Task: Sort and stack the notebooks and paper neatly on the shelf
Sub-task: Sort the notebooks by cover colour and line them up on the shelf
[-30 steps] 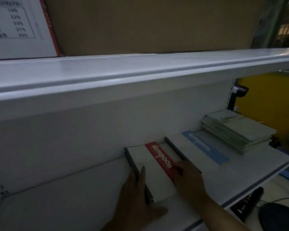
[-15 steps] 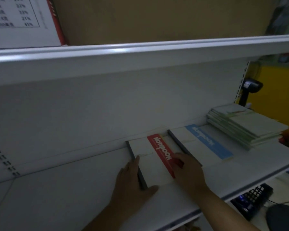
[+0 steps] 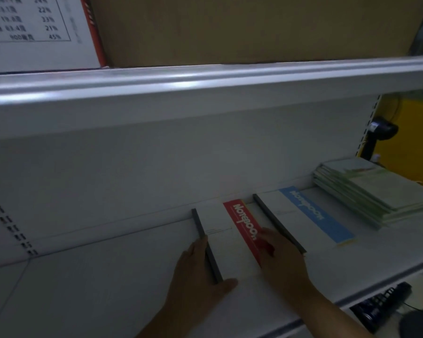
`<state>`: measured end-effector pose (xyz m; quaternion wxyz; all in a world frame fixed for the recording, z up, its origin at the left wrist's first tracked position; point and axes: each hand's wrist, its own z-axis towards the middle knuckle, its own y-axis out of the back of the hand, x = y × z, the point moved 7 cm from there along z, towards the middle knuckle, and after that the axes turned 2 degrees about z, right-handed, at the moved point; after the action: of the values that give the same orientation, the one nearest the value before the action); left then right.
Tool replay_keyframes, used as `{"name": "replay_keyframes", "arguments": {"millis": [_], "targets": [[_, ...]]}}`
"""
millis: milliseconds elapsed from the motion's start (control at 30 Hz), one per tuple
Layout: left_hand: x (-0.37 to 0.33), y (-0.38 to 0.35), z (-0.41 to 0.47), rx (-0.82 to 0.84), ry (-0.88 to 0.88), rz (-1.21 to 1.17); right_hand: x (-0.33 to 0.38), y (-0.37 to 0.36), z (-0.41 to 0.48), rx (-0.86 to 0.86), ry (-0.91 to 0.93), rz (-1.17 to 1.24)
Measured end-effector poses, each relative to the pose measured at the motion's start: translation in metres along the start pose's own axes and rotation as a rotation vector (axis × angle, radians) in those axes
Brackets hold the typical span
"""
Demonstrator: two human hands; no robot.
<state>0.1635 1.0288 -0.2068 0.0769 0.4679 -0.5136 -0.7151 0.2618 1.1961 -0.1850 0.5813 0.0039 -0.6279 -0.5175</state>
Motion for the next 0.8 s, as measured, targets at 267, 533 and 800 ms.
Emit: {"name": "replay_keyframes", "arguments": {"millis": [267,533,800], "targets": [[-0.002,0.002,-0.003,0.047,0.026,0.018,0.002,-0.002,-0.003,0.029,-0.02,-0.109],[-0.001,0.021,-0.019,0.239,0.004,0.073,0.022,-0.003,-0.014,0.042,-0.075,-0.303],[0.121,0.217,-0.133,0.059,0.113,0.593,0.138,-0.055,-0.038,0.114,0.271,-0.654]]}}
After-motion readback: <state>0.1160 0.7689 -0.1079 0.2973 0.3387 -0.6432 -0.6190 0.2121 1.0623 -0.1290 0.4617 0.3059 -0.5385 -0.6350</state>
